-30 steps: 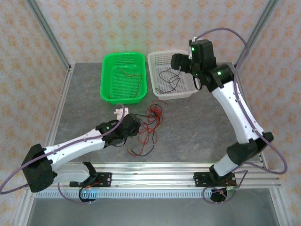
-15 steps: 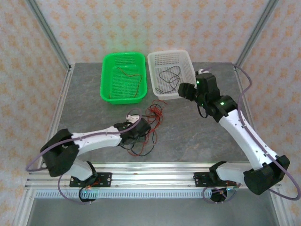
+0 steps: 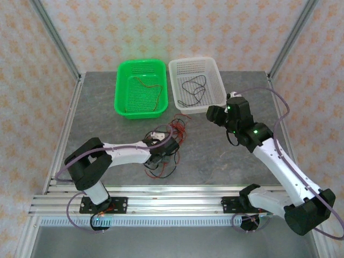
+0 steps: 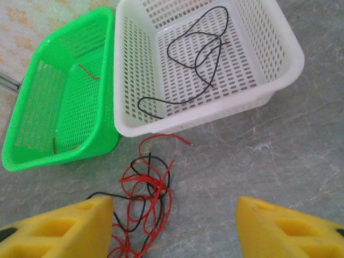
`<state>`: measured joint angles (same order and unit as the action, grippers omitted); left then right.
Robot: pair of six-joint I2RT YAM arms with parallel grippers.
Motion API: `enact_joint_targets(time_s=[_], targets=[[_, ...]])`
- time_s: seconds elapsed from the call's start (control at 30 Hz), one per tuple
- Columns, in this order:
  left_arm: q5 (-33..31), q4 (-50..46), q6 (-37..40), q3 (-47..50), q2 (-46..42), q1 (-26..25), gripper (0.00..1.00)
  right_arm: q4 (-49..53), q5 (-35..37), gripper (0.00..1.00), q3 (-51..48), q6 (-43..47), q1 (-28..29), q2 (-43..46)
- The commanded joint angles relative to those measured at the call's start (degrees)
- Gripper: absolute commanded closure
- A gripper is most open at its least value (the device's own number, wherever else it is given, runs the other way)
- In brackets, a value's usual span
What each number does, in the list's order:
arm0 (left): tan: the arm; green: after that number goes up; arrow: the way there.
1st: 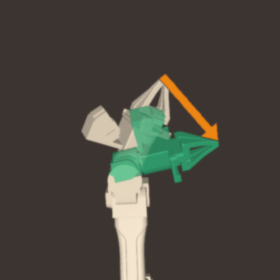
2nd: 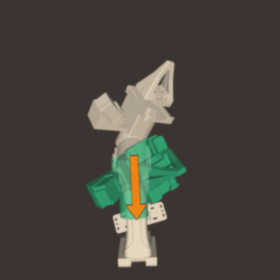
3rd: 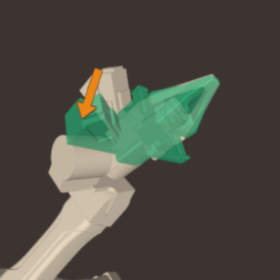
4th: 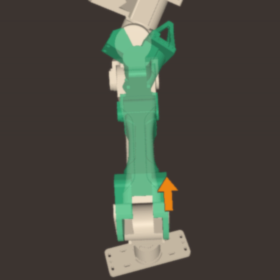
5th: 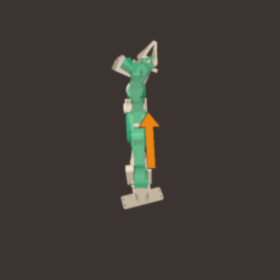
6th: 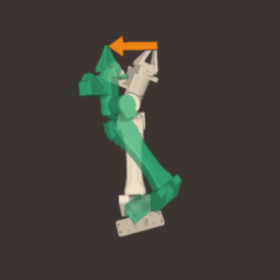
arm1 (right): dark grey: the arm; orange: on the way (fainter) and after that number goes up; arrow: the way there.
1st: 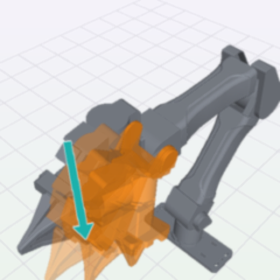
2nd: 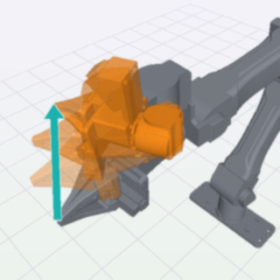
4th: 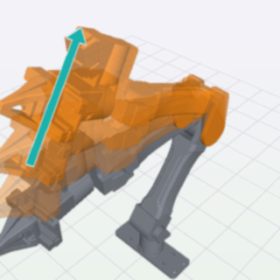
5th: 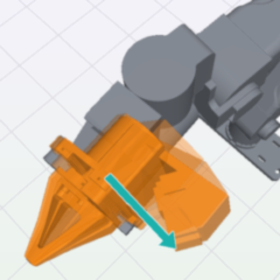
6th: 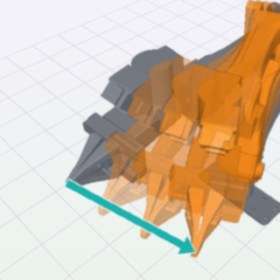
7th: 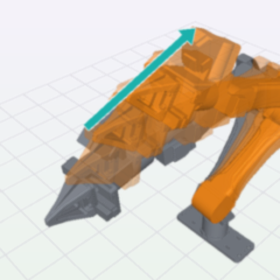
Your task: Untangle the cables
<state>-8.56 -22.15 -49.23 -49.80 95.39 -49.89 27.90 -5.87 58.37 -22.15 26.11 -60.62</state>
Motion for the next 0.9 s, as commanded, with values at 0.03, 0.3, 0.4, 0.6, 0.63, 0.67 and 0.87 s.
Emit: enact_joint_targets(time_s=[0.03,0.3,0.4,0.6,0.63,0.67,0.87], targets=[[-3.03,-0.26,0.45,-1.08,0.48,0.02,0.9,-2.79,-2.09,0.43,-3.43,-3.27,0.52,1.6],[-5.03,-3.0,1.24,-3.75,-2.1,-0.03,1.0,-5.25,-2.82,0.47,-8.24,-6.23,2.58,2.59],[-5.5,-4.48,1.52,-4.78,-3.72,-0.03,1.0,-6.3,-3.09,0.48,-10.02,-7.24,3.11,3.12],[-6.68,-8.56,2.59,-8.05,-7.77,-0.12,1.0,-9.97,-5.99,0.48,-13.3,-7.96,3.34,3.01],[-6.81,-9.18,2.73,-8.58,-8.38,-0.13,1.0,-10.81,-6.82,0.48,-13.81,-8.07,3.34,2.89],[-6.99,-9.9,2.83,-9.15,-9.24,-0.12,1.0,-11.93,-7.85,0.48,-14.34,-8.3,3.29,2.71],[-7.59,-13.36,4.5,-13.09,-13.95,-0.33,1.0,-19.19,-13.28,0.48,-17.61,-10.33,3.36,0.39]])
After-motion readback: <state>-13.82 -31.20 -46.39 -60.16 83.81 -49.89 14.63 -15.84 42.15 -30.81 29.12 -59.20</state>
